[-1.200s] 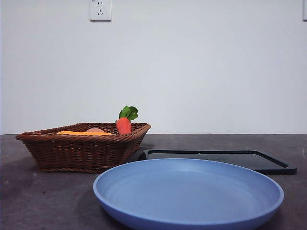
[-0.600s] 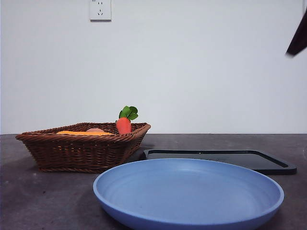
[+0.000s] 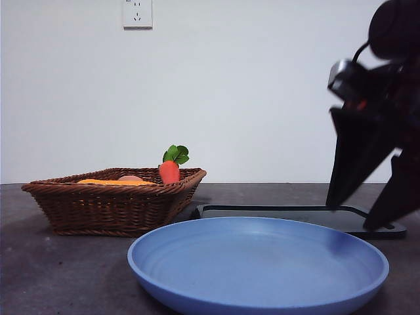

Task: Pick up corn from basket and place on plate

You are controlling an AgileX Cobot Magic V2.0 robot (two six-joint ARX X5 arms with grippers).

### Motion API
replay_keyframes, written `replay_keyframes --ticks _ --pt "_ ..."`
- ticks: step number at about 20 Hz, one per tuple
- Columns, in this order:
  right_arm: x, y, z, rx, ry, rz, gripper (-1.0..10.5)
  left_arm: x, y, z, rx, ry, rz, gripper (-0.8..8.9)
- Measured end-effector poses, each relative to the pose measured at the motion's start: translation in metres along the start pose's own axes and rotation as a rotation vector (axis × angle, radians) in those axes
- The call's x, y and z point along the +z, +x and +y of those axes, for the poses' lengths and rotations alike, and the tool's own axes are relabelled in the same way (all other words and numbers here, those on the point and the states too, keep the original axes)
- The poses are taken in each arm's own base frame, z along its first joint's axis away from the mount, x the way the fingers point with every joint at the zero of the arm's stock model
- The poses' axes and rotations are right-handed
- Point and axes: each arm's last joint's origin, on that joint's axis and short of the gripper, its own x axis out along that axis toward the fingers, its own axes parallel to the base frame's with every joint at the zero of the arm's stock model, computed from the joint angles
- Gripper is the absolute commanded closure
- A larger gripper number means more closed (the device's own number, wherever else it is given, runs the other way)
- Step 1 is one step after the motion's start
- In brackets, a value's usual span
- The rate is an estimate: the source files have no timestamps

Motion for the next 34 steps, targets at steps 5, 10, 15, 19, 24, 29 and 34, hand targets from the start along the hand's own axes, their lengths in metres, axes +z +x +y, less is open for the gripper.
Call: replay_keyframes --ticks 5,10,15,19,24,29,34 --pt "0.003 0.017 -0.008 -0.028 0.016 0.038 7.7 0.0 0.0 0.0 0.0 0.0 0.0 4.09" --pt "0.004 0.021 -0.004 -0.022 -0.006 0.039 8.8 0.0 0.0 0.0 0.0 0.0 0.0 4.09" --pt "0.004 0.024 -0.005 -0.048 -0.007 0.044 9.5 0.0 0.0 0.0 0.0 0.001 0.0 4.11" --pt "0.006 0.024 -0.005 -0.052 -0.012 0.033 9.5 0.002 0.0 0.0 -0.002 0.014 -0.012 4.11" --pt "0.008 0.013 0.002 -0.054 -0.013 0.03 9.5 0.021 0.003 -0.001 0.005 0.041 0.006 4.11" --pt "0.017 -0.044 0.03 -0.039 -0.087 -0.092 9.5 0.065 0.013 -0.005 0.059 0.145 0.021 4.11" --pt "0.007 -0.093 0.04 -0.047 -0.116 -0.209 9.5 0.102 0.056 -0.006 0.123 0.288 0.159 4.11"
